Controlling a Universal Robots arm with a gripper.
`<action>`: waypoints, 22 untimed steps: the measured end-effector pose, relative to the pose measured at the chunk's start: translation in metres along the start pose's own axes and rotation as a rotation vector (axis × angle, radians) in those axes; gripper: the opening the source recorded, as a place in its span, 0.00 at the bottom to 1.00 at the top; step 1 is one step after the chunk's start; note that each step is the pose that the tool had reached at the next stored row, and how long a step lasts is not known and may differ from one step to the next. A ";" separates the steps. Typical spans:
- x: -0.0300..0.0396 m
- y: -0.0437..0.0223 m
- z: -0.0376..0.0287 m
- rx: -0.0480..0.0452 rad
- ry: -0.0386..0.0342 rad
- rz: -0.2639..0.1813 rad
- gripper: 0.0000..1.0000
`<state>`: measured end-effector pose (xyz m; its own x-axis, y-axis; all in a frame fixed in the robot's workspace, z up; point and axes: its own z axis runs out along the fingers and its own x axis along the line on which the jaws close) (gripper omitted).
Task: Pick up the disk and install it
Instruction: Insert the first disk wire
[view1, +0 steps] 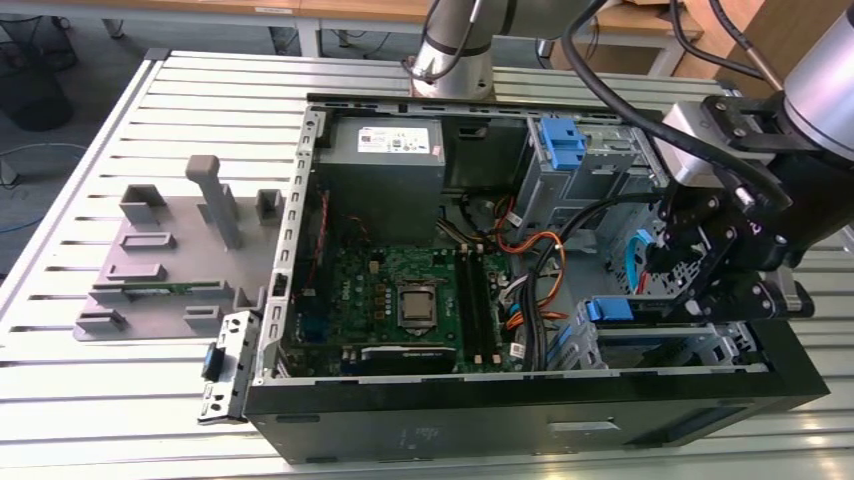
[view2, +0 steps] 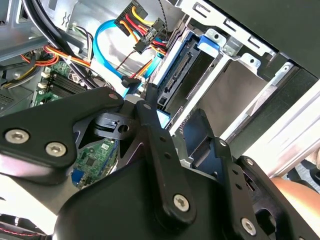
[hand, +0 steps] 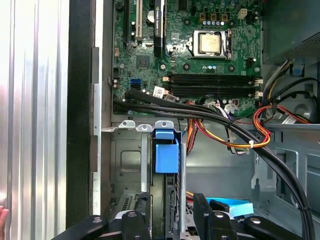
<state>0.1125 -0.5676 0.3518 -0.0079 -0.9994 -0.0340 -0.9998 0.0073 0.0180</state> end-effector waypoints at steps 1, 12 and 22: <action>0.0000 0.0000 -0.0005 0.0000 0.0001 0.000 0.48; -0.0006 -0.0001 -0.0054 0.0000 0.0000 0.000 0.48; -0.0010 0.0000 -0.0135 0.0001 -0.0002 0.000 0.48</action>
<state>0.1128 -0.5671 0.3653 -0.0079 -0.9994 -0.0342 -0.9998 0.0073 0.0179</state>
